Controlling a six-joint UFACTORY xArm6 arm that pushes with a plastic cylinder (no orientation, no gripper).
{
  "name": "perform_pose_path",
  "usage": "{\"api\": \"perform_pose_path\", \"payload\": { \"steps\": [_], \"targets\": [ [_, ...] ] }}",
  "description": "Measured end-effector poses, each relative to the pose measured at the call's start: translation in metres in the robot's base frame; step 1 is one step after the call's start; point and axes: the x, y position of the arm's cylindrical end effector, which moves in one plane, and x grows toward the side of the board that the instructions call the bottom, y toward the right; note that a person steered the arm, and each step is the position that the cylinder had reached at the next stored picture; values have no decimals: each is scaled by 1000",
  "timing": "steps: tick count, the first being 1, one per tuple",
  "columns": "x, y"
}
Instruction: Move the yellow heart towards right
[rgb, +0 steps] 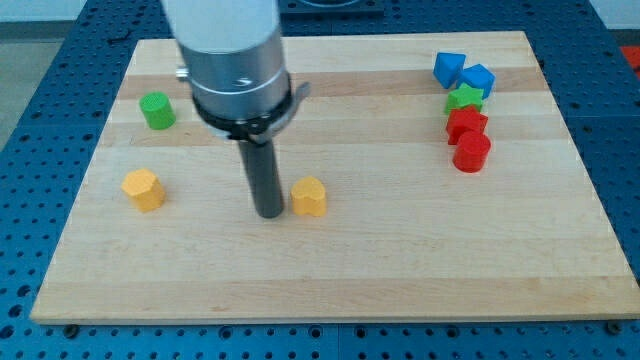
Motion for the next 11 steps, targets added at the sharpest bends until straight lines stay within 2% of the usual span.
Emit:
{"api": "perform_pose_path", "payload": {
  "steps": [2,3,4,5,6,8,9,10,11],
  "targets": [
    [-3,92],
    [-4,96],
    [-8,70],
    [-32,59],
    [-42,66],
    [-15,134],
    [-15,168],
    [-13,167],
    [-15,139]
  ]
}}
